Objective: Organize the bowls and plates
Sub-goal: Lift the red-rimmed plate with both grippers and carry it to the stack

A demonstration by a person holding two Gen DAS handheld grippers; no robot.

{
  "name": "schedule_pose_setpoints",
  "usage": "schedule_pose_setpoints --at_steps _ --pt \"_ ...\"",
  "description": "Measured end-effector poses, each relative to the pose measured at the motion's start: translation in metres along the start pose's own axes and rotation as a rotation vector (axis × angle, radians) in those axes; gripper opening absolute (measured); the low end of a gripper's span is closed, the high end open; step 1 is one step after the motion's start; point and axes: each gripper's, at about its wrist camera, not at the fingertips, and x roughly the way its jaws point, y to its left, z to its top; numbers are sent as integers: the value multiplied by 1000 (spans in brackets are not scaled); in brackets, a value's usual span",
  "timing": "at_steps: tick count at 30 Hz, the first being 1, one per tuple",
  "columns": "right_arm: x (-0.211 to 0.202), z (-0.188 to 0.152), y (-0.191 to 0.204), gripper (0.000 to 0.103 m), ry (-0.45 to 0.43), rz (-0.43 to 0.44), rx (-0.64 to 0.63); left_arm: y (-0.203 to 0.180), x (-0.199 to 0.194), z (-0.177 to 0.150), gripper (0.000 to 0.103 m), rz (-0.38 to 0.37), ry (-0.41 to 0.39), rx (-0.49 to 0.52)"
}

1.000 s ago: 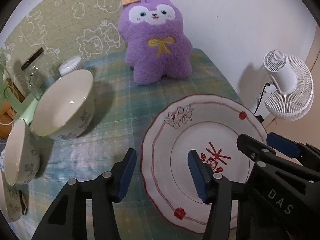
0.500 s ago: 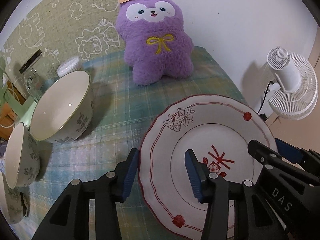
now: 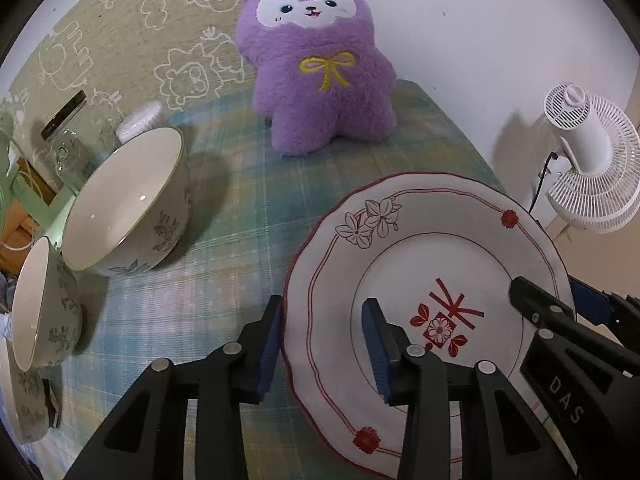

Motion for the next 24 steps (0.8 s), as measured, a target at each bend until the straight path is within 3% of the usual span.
schedule_pose_setpoints --at_steps 24 --pt "-45 -24 15 37 5 13 -39 15 -54 -27 37 36 -4 -68"
